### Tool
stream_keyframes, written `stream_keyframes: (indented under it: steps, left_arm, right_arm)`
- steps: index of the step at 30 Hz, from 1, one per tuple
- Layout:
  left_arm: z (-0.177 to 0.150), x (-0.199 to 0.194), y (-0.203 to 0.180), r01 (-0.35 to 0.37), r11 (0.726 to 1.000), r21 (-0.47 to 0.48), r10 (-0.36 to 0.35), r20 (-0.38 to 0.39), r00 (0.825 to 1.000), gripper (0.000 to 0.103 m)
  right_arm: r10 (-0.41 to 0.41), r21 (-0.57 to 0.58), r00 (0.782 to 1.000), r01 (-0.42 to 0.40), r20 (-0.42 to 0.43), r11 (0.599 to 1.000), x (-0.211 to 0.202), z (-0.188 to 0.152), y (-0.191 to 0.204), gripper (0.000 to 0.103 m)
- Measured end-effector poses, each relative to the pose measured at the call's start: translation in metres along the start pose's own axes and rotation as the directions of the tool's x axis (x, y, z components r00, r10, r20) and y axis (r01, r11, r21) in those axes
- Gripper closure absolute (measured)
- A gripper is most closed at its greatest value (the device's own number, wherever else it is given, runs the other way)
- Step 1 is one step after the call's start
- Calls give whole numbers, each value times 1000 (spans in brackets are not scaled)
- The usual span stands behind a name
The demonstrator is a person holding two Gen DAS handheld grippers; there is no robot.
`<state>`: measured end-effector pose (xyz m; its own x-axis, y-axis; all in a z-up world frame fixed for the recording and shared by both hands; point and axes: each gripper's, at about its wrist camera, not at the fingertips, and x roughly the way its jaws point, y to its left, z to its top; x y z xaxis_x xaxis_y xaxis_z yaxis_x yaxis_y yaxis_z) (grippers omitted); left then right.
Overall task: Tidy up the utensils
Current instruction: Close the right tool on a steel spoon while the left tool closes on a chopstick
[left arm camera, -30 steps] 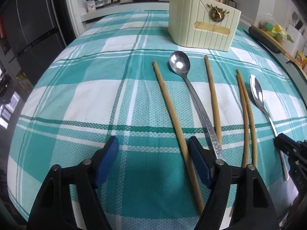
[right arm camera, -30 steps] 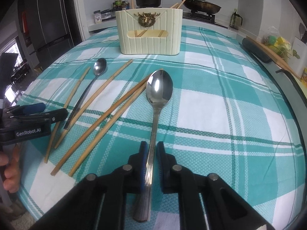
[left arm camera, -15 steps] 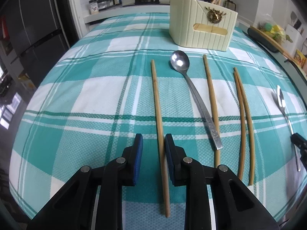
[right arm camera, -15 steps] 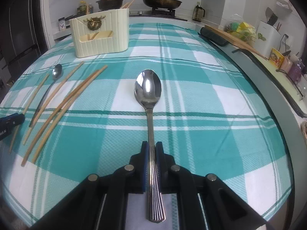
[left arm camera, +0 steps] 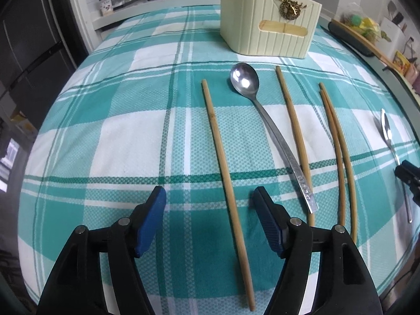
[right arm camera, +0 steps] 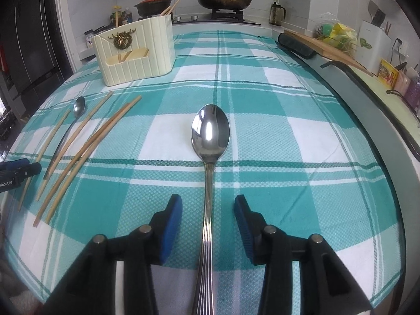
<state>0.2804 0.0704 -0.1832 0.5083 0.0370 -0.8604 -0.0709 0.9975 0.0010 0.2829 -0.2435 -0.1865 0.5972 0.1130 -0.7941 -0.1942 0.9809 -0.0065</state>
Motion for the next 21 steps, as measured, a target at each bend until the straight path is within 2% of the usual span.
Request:
stream_keyframes:
  steps: [2, 6, 11, 21]
  left_arm:
    - [7, 4, 3, 9, 1000, -4, -9, -9, 1000, 31]
    - [21, 12, 12, 34, 999, -32, -35, -18, 999, 32]
    - [39, 22, 17, 40, 998, -56, -41, -20, 999, 33]
    - [68, 41, 9, 10, 1000, -25, -10, -10, 1000, 35]
  right_arm:
    - [-3, -14, 1000, 3, -5, 1000, 5, 3, -2, 59]
    - [2, -28, 1000, -3, -15, 1000, 15, 14, -4, 51]
    - [14, -39, 1000, -15, -18, 999, 24, 27, -4, 50]
    - [33, -49, 999, -33, -3, 998, 48, 57, -5, 49]
